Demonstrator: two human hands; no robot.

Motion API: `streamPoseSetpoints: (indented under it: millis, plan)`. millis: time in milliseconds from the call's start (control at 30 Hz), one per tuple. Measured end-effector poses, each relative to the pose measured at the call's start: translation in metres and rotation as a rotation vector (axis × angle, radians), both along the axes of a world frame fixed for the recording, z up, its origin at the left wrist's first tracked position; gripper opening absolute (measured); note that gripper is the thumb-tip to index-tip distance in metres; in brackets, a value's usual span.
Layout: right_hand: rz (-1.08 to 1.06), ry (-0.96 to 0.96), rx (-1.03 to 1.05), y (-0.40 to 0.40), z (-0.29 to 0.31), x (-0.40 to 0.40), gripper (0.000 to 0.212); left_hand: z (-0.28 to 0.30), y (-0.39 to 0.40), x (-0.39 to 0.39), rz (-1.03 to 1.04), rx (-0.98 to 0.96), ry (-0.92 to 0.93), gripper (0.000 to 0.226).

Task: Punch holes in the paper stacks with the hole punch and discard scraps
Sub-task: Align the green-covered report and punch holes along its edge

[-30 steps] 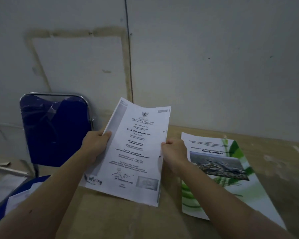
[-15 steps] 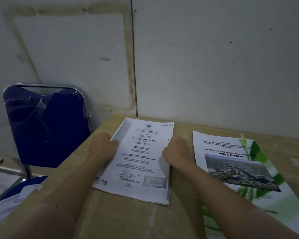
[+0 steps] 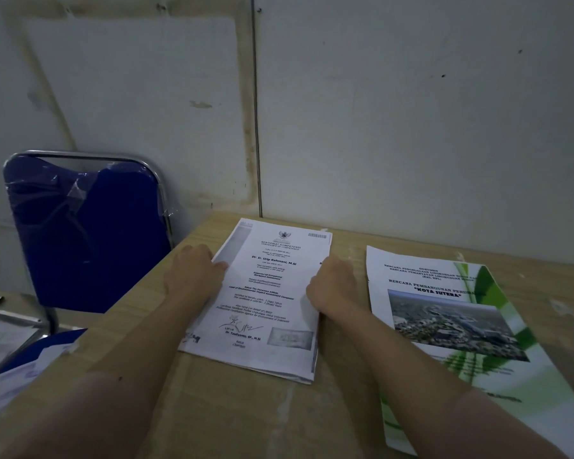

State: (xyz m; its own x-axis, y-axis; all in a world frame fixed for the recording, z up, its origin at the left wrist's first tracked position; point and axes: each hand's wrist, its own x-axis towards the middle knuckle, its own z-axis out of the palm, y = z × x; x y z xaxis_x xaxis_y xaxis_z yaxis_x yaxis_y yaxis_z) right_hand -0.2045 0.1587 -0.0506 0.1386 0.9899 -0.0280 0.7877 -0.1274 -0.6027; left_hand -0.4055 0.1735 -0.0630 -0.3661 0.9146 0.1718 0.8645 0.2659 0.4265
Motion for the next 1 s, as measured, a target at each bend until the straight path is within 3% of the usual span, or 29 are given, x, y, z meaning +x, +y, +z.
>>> streamPoseSetpoints:
  millis: [167,267,333,600,733,833,900,933,967,1000]
  plan:
    - [-0.001,0.045,-0.020,-0.003,0.010,0.003,0.019,0.023,-0.017,0.025,-0.003,0.090,-0.070,0.036]
    - [0.031,0.136,0.032,-0.010,0.032,0.023,0.008,0.040,-0.043,0.065,-0.175,0.206,-0.228,0.035]
    - [0.067,0.213,0.122,-0.021,0.046,0.045,0.015,0.051,-0.064,0.093,-0.280,0.247,-0.330,0.031]
    - [0.006,0.244,0.187,-0.089,0.056,0.159,0.016,0.059,-0.115,0.176,-0.549,-0.018,-0.534,0.021]
    - [-0.101,0.161,0.198,-0.111,0.043,0.208,0.018,0.046,-0.117,0.193,-0.491,-0.124,-0.537,0.025]
    - [-0.184,0.096,0.126,-0.120,0.027,0.234,0.018,0.039,-0.110,0.204,-0.391,-0.192,-0.532,0.010]
    - [-0.139,0.084,0.041,-0.125,0.018,0.241,0.017,0.038,-0.106,0.210,-0.317,-0.225,-0.534,0.021]
    - [-0.086,0.039,0.009,-0.126,0.013,0.242,0.027,0.039,-0.105,0.214,-0.284,-0.231,-0.525,0.017]
    - [-0.038,-0.030,-0.029,-0.125,0.009,0.242,0.038,0.039,-0.102,0.217,-0.252,-0.226,-0.508,0.025]
    - [-0.014,-0.092,-0.062,-0.126,0.007,0.241,0.047,0.039,-0.098,0.220,-0.219,-0.234,-0.489,0.046]
